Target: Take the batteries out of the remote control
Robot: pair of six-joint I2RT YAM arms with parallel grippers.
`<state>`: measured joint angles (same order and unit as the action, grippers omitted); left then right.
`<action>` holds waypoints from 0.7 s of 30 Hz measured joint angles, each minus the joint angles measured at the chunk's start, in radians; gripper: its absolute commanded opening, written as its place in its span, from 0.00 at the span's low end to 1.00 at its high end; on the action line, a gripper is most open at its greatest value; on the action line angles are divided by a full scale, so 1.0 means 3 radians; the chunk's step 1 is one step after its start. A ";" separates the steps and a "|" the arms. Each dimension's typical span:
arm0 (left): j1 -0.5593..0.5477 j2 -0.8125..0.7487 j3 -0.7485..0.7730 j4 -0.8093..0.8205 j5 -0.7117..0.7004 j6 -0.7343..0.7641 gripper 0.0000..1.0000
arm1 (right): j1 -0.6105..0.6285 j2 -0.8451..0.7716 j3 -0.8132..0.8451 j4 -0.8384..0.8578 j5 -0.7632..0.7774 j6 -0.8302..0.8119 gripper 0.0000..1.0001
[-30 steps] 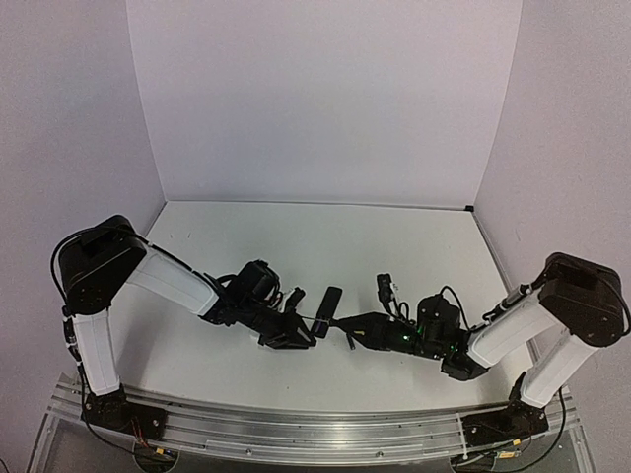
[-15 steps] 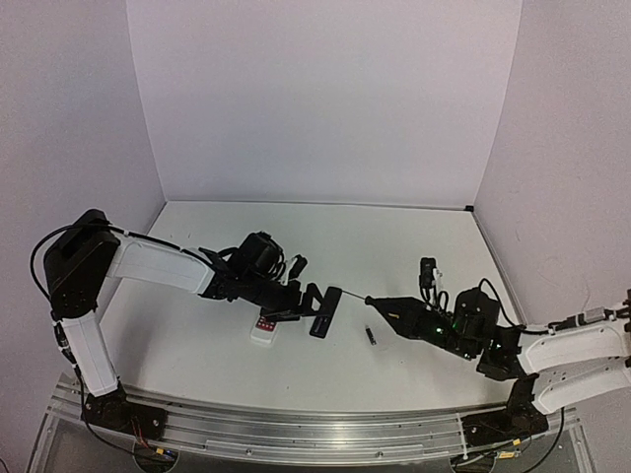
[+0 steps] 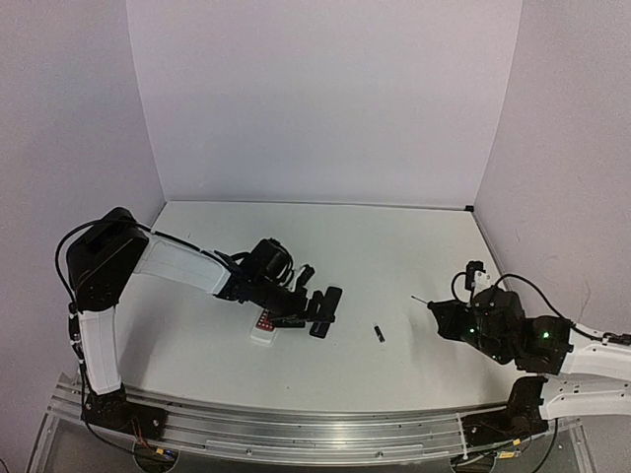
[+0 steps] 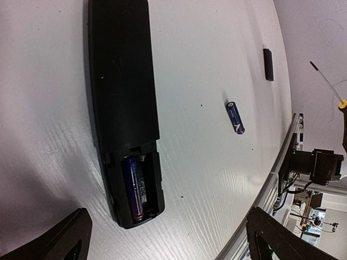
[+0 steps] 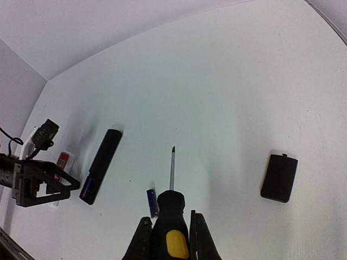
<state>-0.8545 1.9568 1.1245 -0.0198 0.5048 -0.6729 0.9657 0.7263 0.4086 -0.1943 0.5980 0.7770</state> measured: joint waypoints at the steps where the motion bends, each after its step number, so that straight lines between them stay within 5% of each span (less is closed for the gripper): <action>1: -0.0002 0.0014 -0.0002 0.0028 0.0040 -0.0007 1.00 | 0.0000 0.0006 0.0001 -0.0079 0.0022 0.0003 0.00; 21: -0.0199 0.0200 0.0005 0.0495 0.0391 -0.0216 1.00 | -0.0001 0.0325 0.0190 -0.0403 -0.0277 -0.0340 0.00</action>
<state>-0.9141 2.0168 1.1259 0.1288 0.6220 -0.7375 0.9655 0.8239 0.4657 -0.3151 0.5151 0.6750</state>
